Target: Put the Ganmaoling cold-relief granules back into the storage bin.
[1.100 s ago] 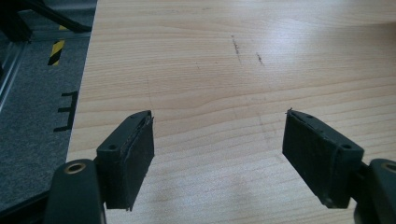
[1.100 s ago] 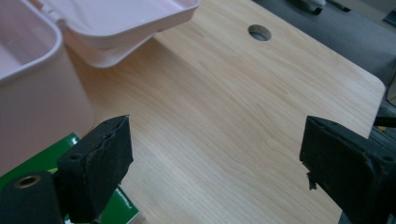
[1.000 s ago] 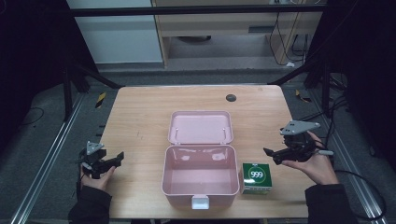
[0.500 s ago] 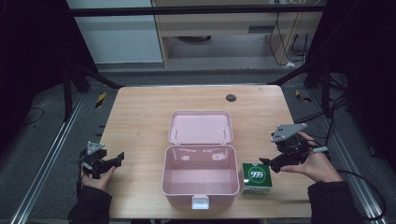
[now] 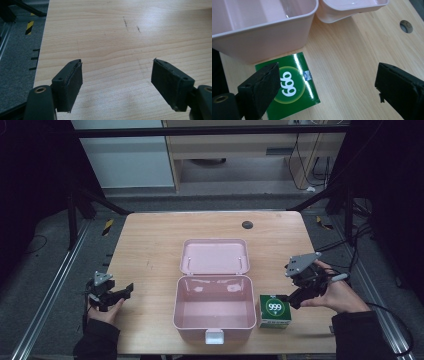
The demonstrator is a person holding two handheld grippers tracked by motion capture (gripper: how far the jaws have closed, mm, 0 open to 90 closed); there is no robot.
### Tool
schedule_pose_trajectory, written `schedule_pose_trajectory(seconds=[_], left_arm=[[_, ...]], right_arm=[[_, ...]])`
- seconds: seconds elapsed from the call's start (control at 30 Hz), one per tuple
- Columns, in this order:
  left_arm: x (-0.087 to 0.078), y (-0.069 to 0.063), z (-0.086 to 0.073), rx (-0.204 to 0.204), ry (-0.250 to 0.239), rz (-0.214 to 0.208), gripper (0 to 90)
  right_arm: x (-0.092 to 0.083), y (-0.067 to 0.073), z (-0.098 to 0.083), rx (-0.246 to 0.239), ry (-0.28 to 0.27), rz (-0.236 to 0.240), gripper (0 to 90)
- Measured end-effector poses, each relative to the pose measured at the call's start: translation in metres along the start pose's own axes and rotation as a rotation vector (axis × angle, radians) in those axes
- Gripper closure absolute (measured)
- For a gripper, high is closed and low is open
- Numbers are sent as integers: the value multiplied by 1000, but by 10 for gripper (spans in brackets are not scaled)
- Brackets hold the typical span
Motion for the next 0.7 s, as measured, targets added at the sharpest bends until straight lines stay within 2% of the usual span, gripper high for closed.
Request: schedule_pose_trajectory(seconds=[0.27,0.7], left_arm=[[0,-1,0,6,-1,-6,239],[0,-1,0,10,2,-2,237]], right_arm=[[6,6,-1,-36,57,42,60],[14,14,-8,-62,113,82,46]])
Point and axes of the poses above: each handheld gripper's, and its own axes: x roughly forward along the jaws, z roughly out of its top, y roughly to its left, the point moved 7 cm from there along x, roughly forward along the jaws, and after that the axes turned 2 degrees about x, right-handed, at the moved point
